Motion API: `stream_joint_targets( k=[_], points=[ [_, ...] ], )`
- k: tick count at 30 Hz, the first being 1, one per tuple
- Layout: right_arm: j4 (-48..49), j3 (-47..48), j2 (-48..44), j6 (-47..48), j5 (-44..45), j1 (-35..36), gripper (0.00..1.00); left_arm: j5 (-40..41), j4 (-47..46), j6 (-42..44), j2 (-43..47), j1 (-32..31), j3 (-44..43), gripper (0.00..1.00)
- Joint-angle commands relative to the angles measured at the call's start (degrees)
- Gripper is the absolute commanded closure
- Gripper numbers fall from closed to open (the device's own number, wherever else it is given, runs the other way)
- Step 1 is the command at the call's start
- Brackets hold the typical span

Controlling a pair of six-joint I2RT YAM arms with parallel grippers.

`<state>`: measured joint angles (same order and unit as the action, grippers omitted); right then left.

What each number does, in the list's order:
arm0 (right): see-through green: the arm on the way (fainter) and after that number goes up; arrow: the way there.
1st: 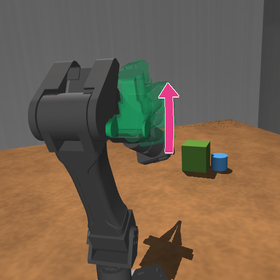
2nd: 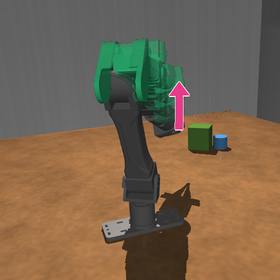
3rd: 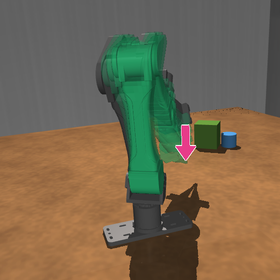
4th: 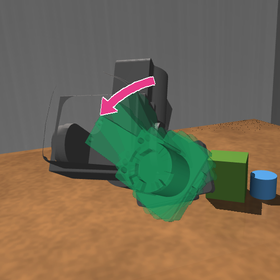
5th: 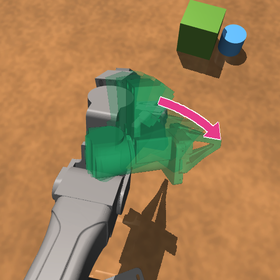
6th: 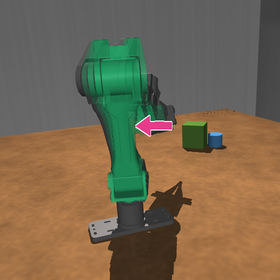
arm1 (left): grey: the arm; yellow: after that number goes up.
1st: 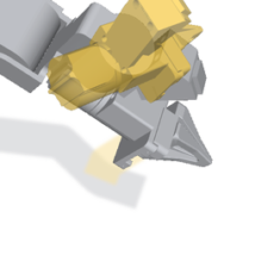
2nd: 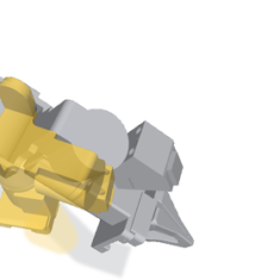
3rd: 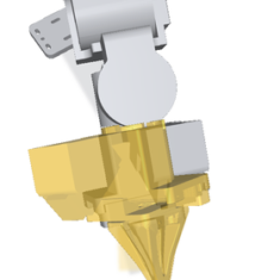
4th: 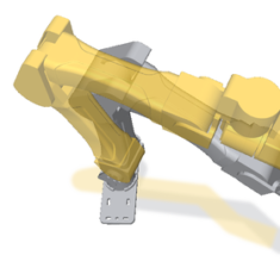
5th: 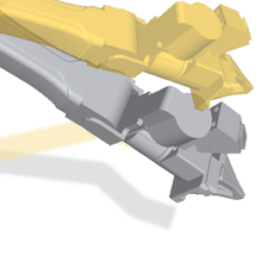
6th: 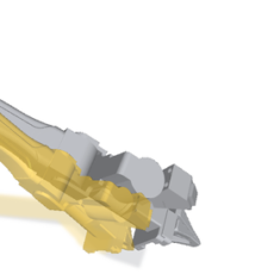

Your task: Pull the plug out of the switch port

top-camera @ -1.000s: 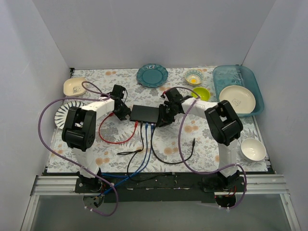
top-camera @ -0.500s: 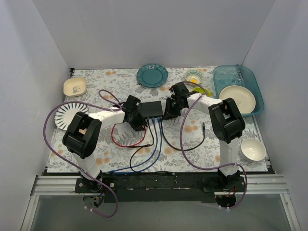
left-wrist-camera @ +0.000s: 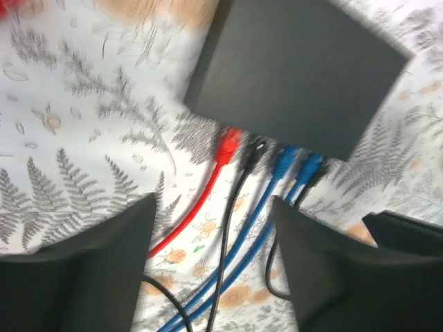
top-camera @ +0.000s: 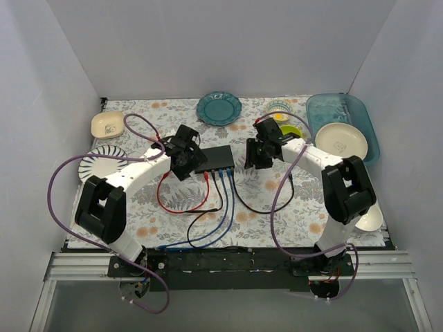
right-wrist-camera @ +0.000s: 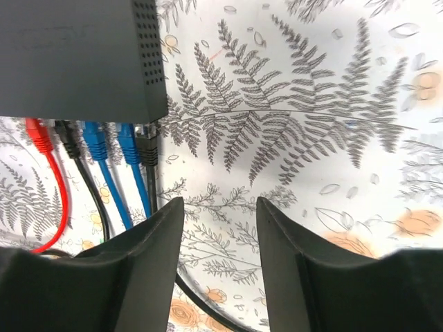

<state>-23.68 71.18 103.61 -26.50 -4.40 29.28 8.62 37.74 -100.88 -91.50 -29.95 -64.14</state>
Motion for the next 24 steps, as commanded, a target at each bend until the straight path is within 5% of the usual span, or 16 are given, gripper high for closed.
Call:
stream_joint_targets(
  k=[1, 4, 7, 8, 17, 24],
  points=[
    [1.3, -2.4, -7.3, 5.6, 8.9, 1.1, 0.44, 11.5, 1.4, 2.4, 2.9, 0.2, -5.5, 0.02],
    [4.6, -5.6, -8.8, 5.4, 11.3, 1.6, 0.36, 10.4, -4.9, 4.5, -0.5, 1.9, -6.4, 0.02],
    [9.7, -8.5, -8.2, 3.0, 4.4, 0.5, 0.22, 2.7, -11.1, 9.1, -7.5, 5.3, -10.0, 0.02],
    [10.9, -9.0, -7.9, 2.0, 1.5, 0.3, 0.21, 1.0, -11.8, 10.3, -9.5, 6.1, -12.0, 0.1],
    [25.4, -11.3, -4.5, -5.3, -12.2, 0.1, 0.38, -6.4, -11.5, 15.9, -27.3, 10.5, -26.0, 0.45],
    [32.5, -14.9, -1.3, -11.0, -17.9, -2.0, 0.41, -13.0, -15.6, 16.0, -30.3, 10.9, -21.1, 0.57]
  ],
)
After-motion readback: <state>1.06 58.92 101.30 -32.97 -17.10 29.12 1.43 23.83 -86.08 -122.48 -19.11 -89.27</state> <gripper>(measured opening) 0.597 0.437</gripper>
